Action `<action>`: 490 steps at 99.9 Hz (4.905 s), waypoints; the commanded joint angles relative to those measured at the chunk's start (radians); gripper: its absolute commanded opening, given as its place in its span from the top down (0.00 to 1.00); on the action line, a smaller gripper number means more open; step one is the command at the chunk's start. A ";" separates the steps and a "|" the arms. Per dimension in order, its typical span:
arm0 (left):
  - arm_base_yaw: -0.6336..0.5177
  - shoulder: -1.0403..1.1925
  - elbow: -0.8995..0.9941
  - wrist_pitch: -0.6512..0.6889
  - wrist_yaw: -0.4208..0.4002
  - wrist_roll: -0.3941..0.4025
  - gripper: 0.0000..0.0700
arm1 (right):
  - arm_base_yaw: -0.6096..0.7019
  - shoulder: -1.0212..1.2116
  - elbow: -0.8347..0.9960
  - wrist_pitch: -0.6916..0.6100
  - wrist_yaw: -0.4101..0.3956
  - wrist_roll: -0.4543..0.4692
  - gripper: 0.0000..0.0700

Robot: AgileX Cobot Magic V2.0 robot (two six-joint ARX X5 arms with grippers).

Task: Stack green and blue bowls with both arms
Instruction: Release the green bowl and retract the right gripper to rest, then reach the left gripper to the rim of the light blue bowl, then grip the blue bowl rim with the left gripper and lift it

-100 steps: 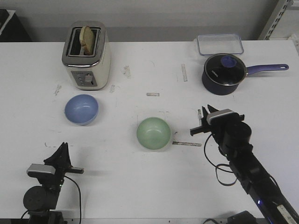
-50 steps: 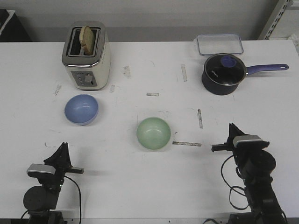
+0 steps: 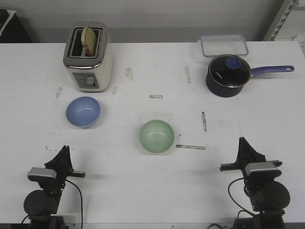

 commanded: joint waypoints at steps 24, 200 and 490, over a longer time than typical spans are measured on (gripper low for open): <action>0.002 -0.002 -0.022 0.012 0.003 0.005 1.00 | 0.001 -0.109 0.005 0.014 0.000 0.009 1.00; 0.006 0.785 0.870 -0.425 -0.122 -0.057 1.00 | 0.001 -0.116 0.005 0.013 0.000 0.009 1.00; 0.223 1.802 1.403 -0.834 0.202 -0.240 1.00 | 0.001 -0.116 0.005 0.012 0.000 0.009 1.00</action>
